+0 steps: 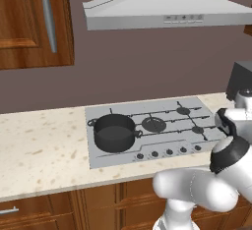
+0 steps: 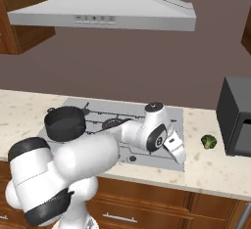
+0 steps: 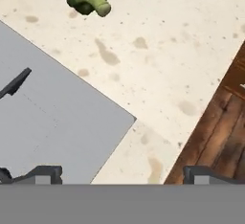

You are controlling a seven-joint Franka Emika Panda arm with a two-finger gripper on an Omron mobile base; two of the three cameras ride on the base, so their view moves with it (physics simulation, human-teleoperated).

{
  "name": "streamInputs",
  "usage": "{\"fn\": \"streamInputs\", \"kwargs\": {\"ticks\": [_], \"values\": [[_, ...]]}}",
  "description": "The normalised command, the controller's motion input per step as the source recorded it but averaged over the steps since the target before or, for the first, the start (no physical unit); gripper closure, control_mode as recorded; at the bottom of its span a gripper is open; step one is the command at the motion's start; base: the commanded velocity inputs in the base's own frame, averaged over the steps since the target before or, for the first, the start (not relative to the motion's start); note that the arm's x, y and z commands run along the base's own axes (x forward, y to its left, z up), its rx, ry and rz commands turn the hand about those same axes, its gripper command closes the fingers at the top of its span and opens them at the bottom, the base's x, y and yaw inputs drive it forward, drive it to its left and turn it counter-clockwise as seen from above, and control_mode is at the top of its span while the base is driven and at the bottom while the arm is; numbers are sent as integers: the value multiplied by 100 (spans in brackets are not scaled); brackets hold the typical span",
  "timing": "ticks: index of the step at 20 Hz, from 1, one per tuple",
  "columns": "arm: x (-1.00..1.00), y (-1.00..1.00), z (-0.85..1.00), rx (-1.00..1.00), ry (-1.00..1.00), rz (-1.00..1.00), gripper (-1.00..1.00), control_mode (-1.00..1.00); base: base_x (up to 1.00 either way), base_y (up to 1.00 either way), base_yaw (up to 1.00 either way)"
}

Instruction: Turn on the burner for the pot on the stove. Wait thirty seconds for the pot to heat up. Then add the broccoli to the pot.

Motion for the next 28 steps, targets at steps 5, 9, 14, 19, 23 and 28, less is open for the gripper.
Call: {"fn": "streamInputs", "kwargs": {"ticks": [5,9,14,19,23,28], "values": [[60,-80,-16,0,1,-26,-100,-100,0,0,0],[76,-75,-16,0,3,-22,-100,-100,0,0,0],[53,-31,-3,0,0,-2,-100,-100,0,0,0],[-10,-4,0,0,0,26,-100,-100,0,0,0],[-12,-1,0,0,0,38,-100,-100,0,0,0],[0,0,0,0,0,3,-100,-100,0,0,0]]}}
